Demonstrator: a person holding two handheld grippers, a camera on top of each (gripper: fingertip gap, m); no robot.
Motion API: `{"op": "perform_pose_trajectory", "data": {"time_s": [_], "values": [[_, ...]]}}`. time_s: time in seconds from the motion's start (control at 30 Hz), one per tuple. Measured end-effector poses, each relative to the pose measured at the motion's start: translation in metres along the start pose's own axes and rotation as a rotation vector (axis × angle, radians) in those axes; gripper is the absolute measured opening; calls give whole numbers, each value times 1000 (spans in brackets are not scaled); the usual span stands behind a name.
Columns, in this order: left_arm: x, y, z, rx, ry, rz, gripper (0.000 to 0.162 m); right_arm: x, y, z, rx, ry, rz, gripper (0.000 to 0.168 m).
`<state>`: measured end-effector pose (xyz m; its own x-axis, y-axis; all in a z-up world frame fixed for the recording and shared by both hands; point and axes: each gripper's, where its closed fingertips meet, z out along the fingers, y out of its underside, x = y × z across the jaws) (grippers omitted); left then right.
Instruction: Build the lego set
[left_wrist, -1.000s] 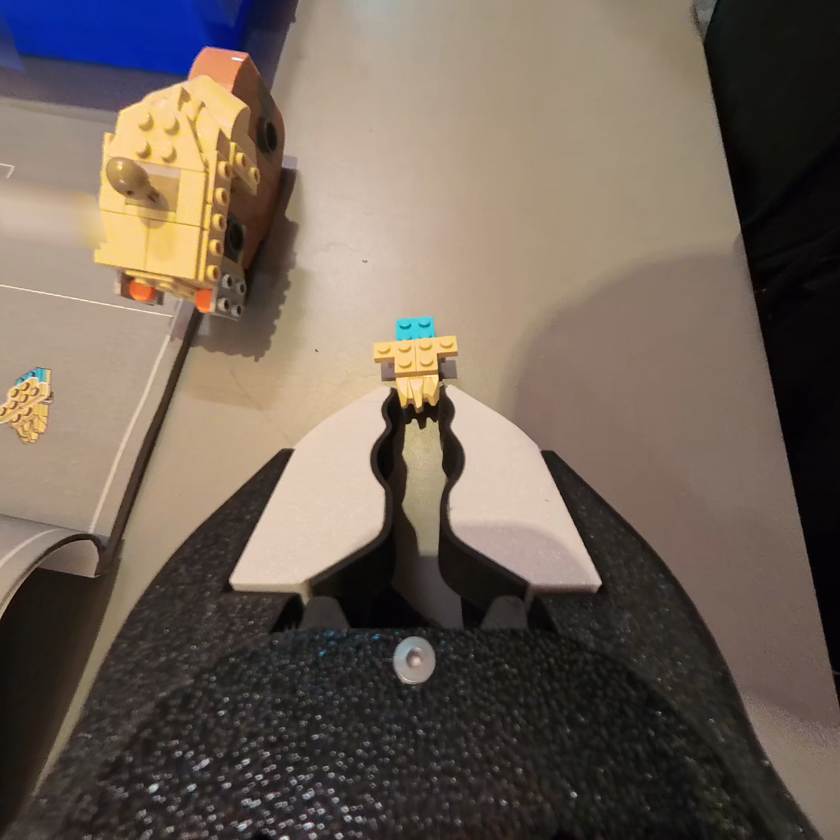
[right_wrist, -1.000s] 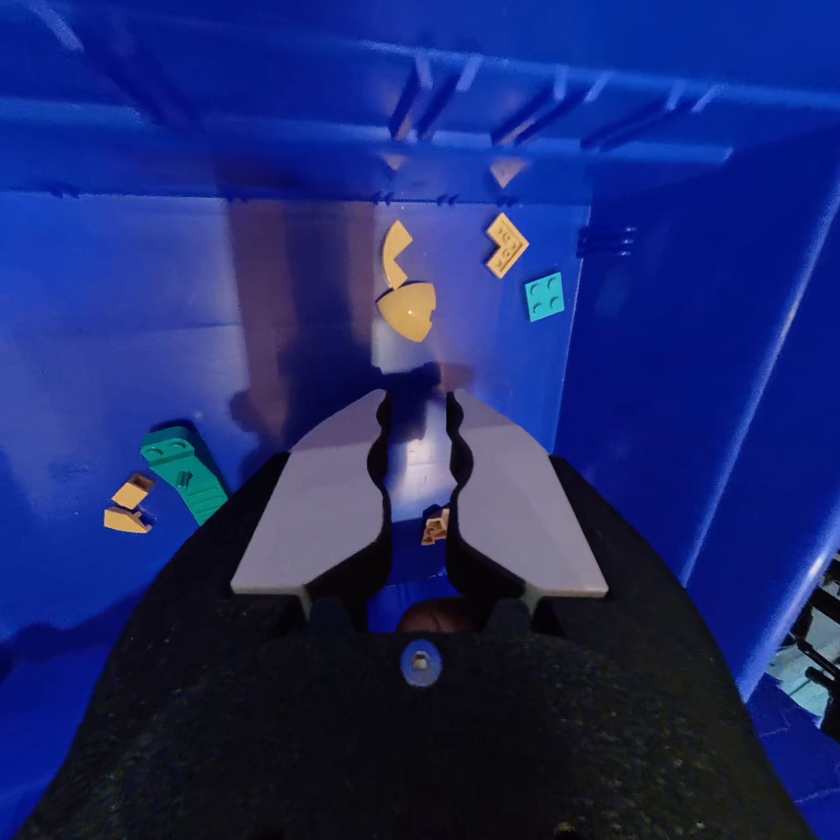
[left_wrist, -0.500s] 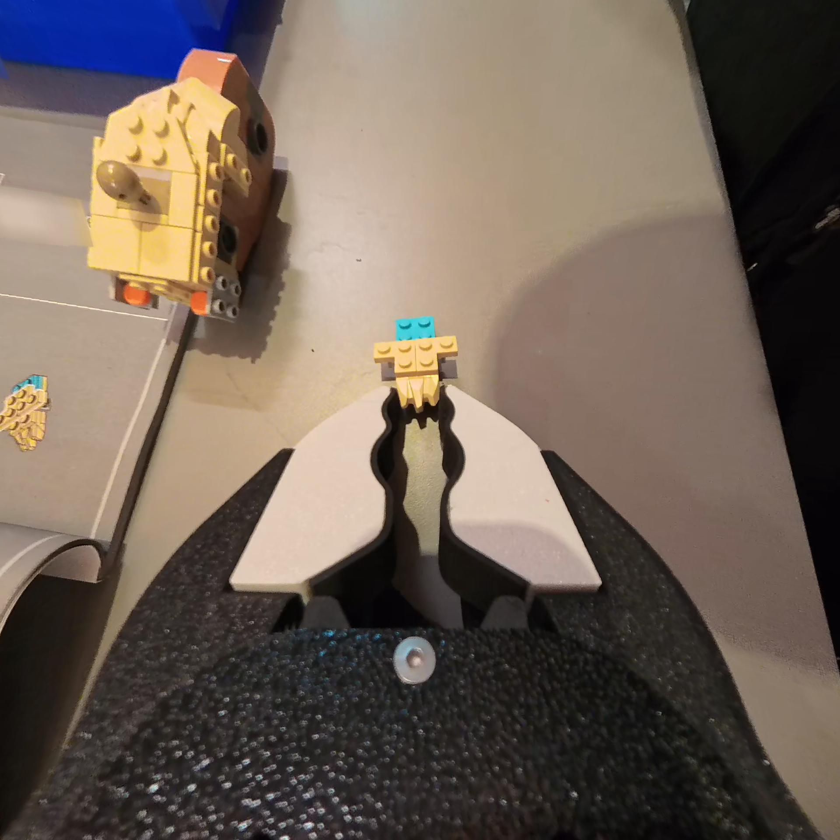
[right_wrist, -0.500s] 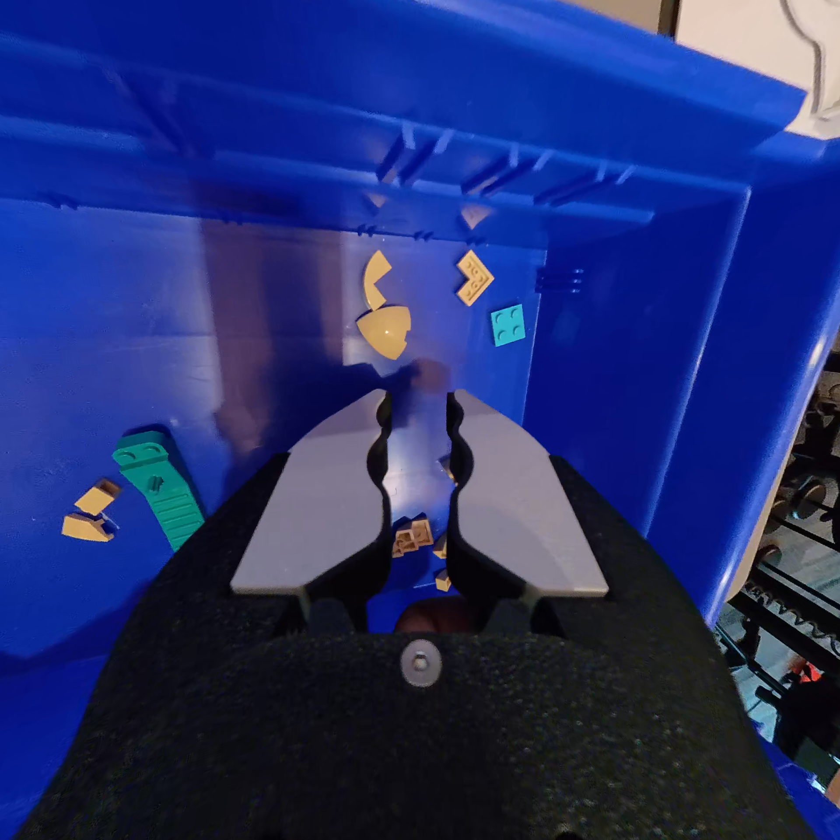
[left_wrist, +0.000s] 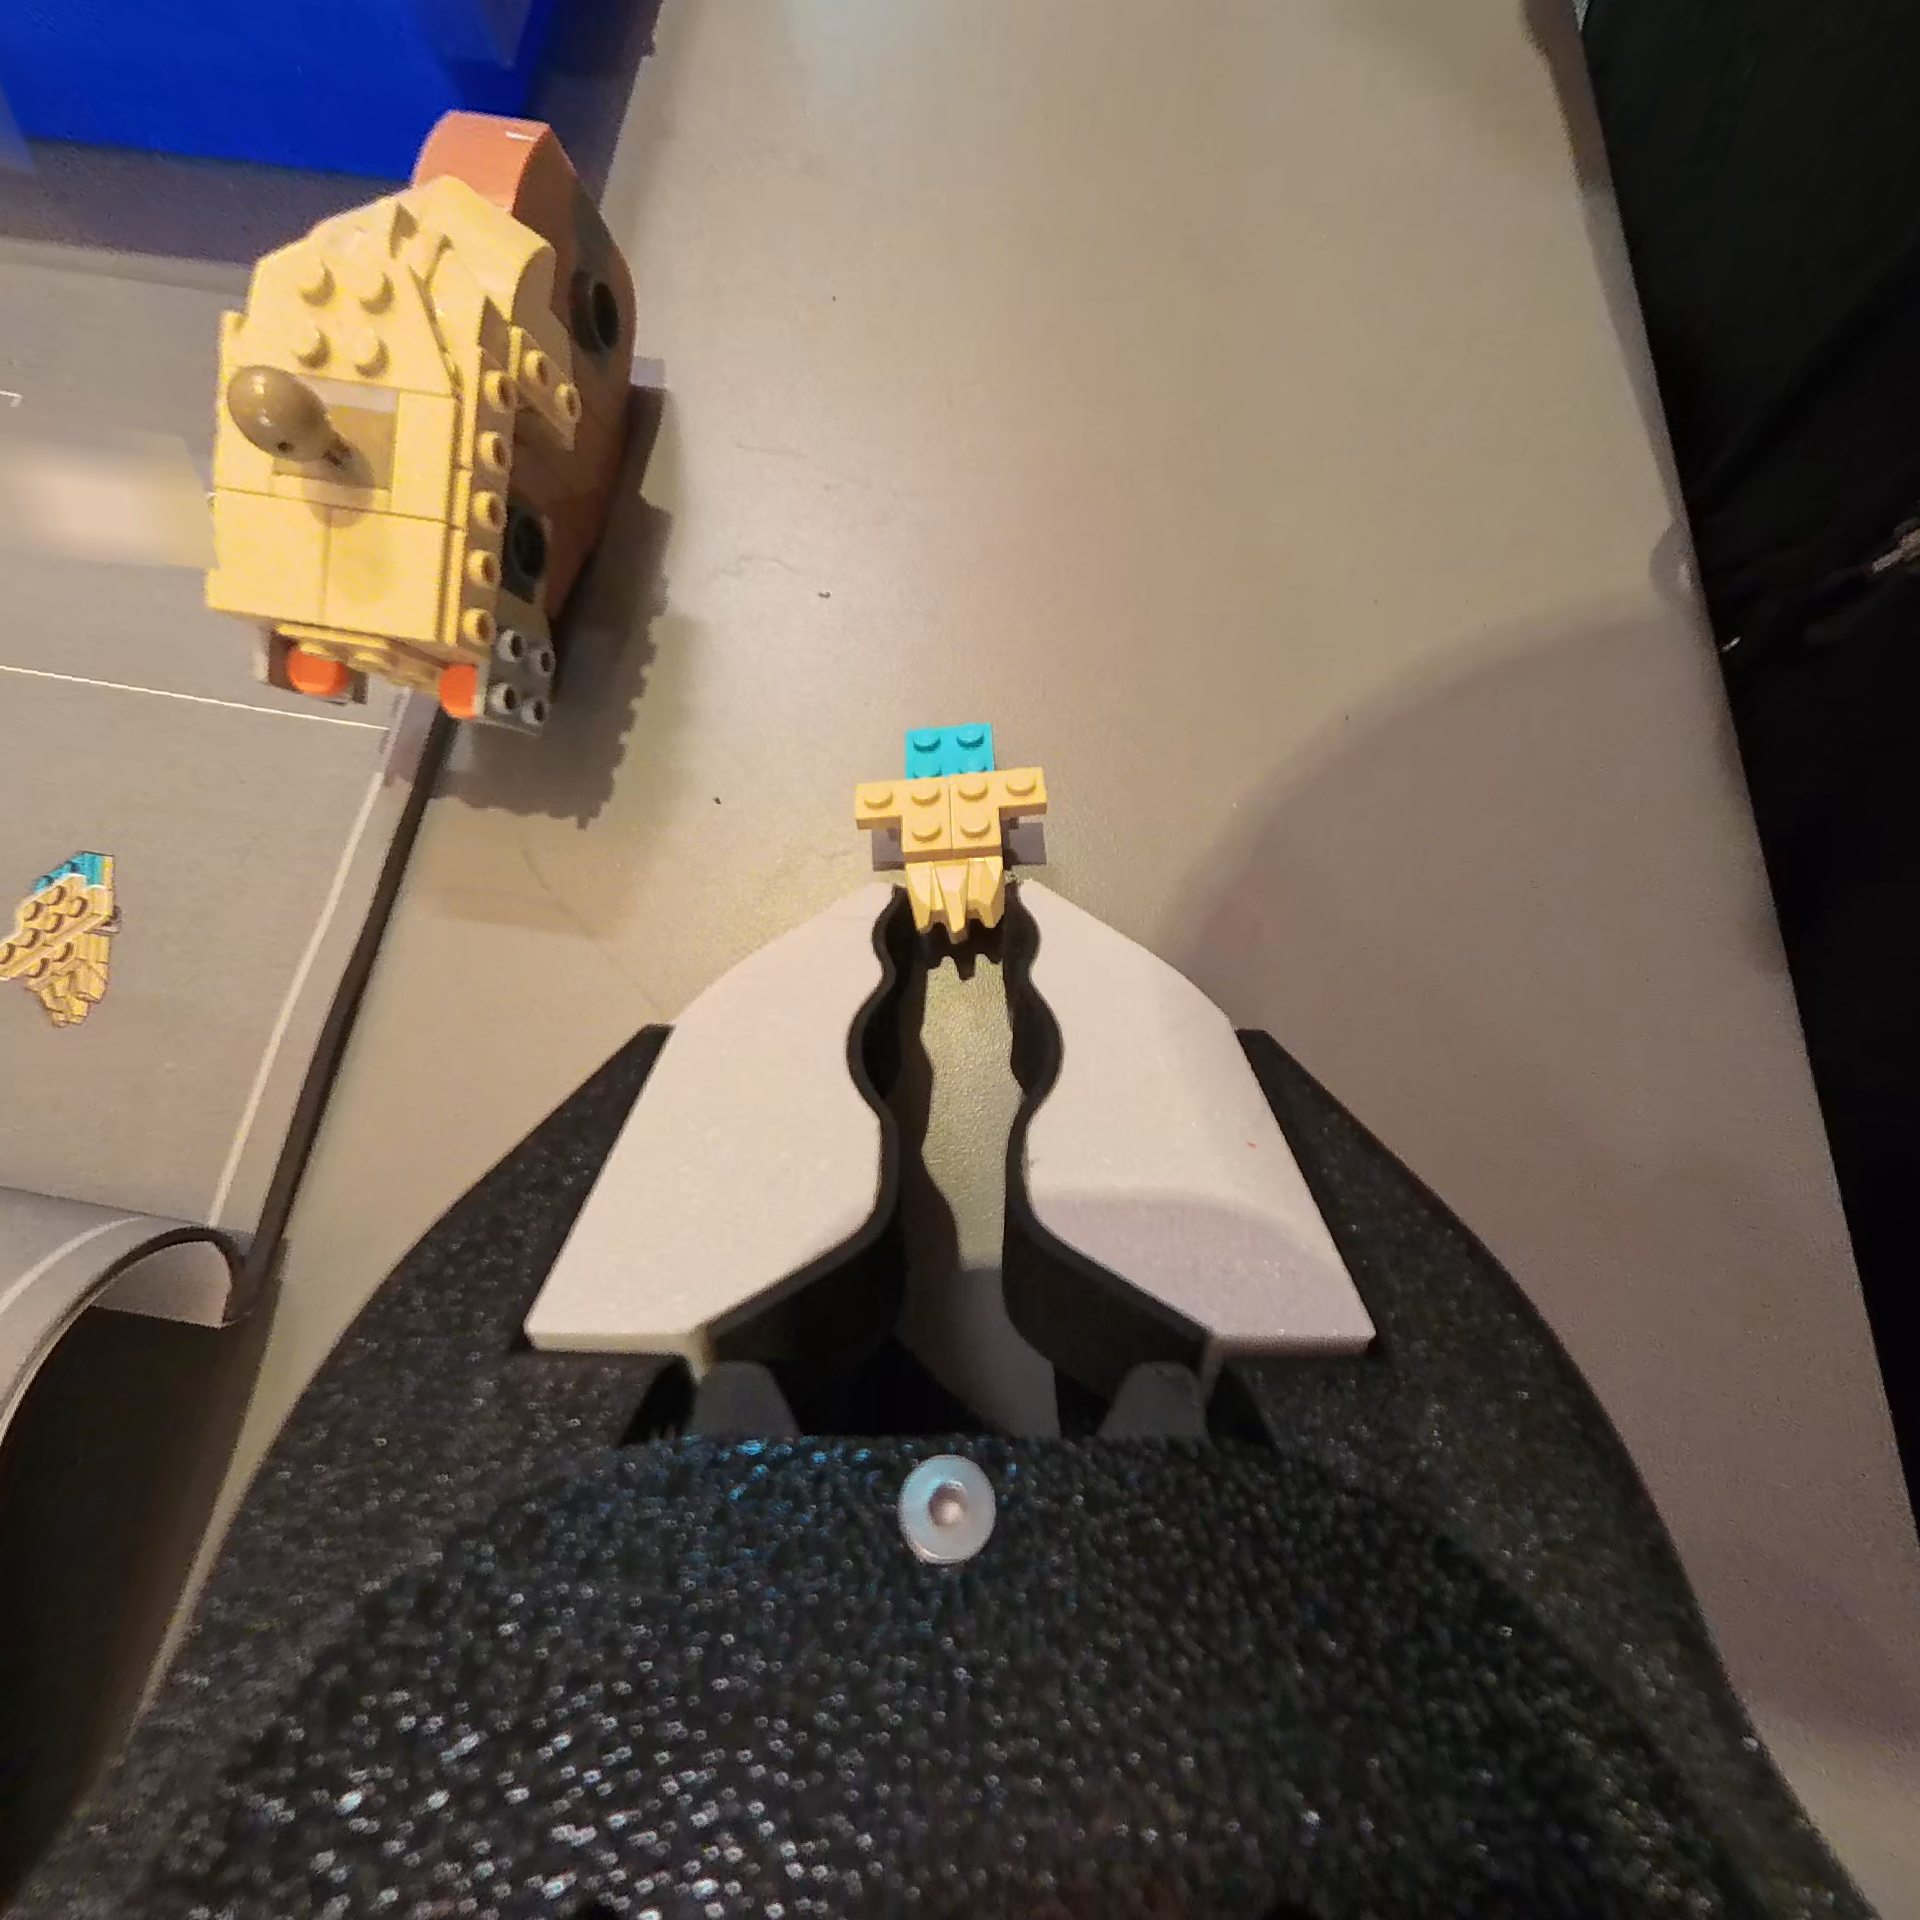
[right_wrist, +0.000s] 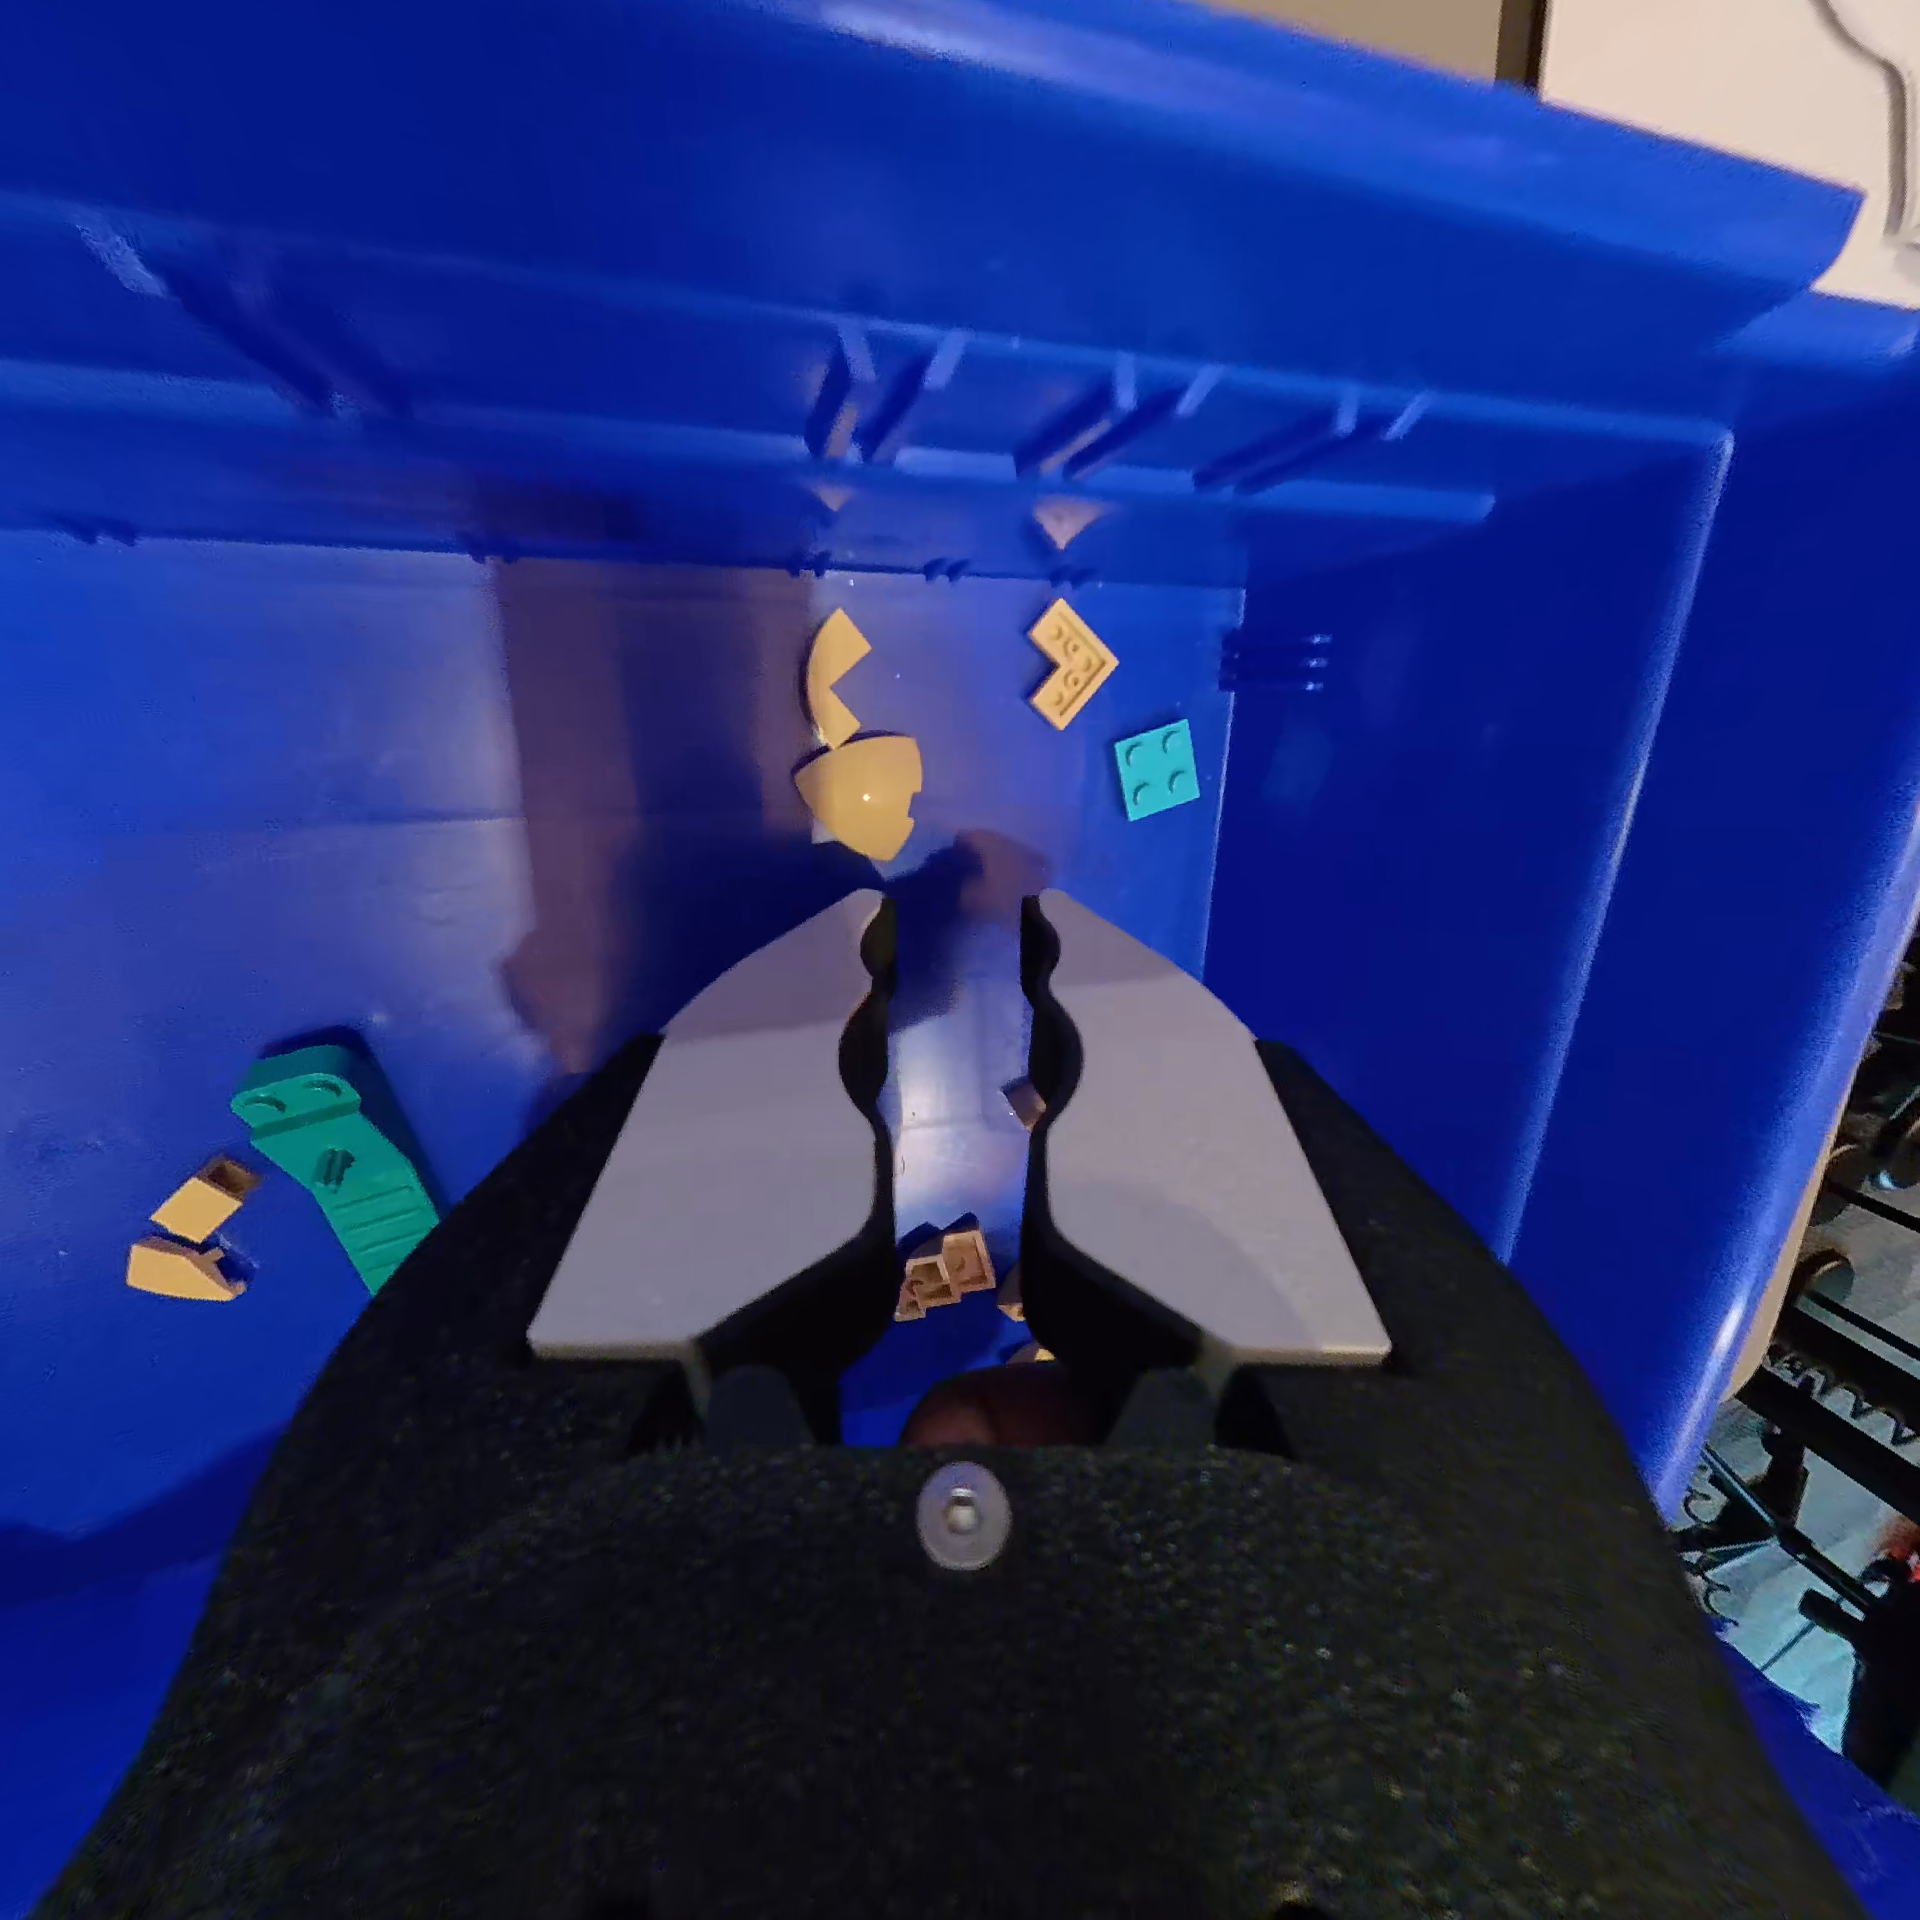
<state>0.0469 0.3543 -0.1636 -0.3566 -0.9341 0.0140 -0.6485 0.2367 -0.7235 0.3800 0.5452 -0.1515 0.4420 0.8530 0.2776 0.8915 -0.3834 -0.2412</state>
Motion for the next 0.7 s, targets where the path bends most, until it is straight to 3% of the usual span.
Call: {"op": "perform_pose_trajectory", "data": {"time_s": [0.7], "values": [[0, 0, 0, 0, 1, 0, 16, -3, -12, -7, 106, -57, -13, 29]]}}
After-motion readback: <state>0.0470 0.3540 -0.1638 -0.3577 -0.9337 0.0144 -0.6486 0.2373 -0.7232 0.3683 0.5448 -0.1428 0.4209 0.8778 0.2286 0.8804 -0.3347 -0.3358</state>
